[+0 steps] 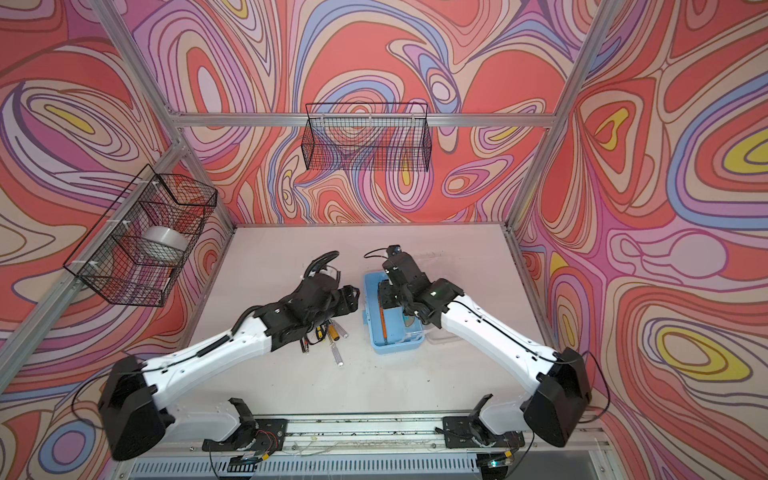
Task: Pack the tool kit
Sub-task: 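Withdraw the left gripper while the right gripper moves over the red hex key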
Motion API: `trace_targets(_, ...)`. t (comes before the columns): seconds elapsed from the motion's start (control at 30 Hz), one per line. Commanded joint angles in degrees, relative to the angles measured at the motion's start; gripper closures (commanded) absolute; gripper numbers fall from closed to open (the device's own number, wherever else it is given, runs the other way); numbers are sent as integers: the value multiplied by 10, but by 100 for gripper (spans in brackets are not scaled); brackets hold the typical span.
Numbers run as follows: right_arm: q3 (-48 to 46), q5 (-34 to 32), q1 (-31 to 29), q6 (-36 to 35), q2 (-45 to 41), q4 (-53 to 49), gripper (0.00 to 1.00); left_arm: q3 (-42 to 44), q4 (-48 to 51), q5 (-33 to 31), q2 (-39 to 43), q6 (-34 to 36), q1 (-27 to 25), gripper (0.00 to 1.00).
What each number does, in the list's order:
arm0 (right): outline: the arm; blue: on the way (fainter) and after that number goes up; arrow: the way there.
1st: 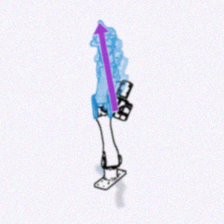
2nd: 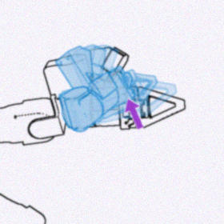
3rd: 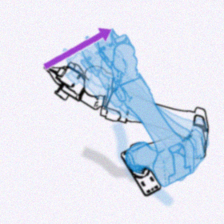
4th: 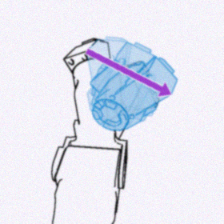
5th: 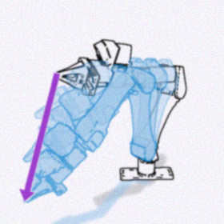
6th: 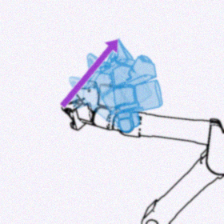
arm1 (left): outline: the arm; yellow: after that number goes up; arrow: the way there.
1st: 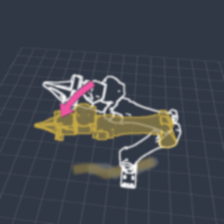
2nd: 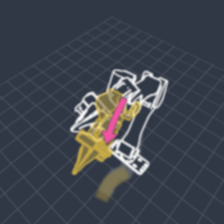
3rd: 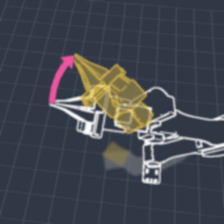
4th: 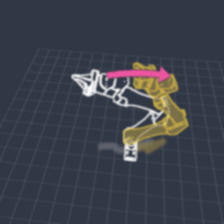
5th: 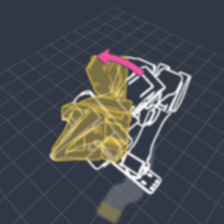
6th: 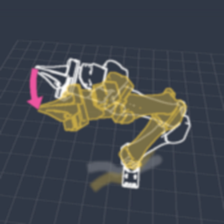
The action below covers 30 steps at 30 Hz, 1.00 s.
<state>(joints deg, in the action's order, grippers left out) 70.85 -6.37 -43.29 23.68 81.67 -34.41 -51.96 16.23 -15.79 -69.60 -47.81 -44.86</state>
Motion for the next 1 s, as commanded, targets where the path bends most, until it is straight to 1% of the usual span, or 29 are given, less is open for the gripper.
trace_targets(0.0,39,36,-35,10,60,42,72,84,109,-41,96,-12,49,22)
trace_targets(0.03,54,42,-45,14,89,47,74,108,121,-37,138,-19,68,22)
trace_targets(0.13,104,60,-64,29,168,58,78,166,146,-22,230,-32,123,22)
trace_targets(0.17,128,70,-71,34,194,58,79,182,148,1,254,-33,146,22)
trace_targets(0.2,158,71,-78,39,239,51,79,195,152,27,271,-36,173,22)
trace_targets(0.27,215,72,-88,42,300,38,81,218,146,89,300,-43,228,22)
trace_targets(0.3,243,73,-92,43,330,32,81,253,141,121,315,-47,252,23)
trace_targets(0.37,293,78,-97,44,381,25,81,277,139,154,342,-50,286,23)
trace_targets(0.4,322,82,-98,45,407,15,81,285,144,160,353,-51,298,23)
trace_targets(0.57,443,89,-112,42,501,-30,80,312,142,187,388,-49,339,22)
trace_targets(0.7,518,77,-120,42,559,-75,75,332,120,208,400,-56,363,22)
trace_targets(0.8,541,69,-122,40,583,-88,74,338,102,220,397,-56,373,22)
trace_targets(0.97,566,65,-131,37,610,-101,75,343,64,245,365,-54,389,22)
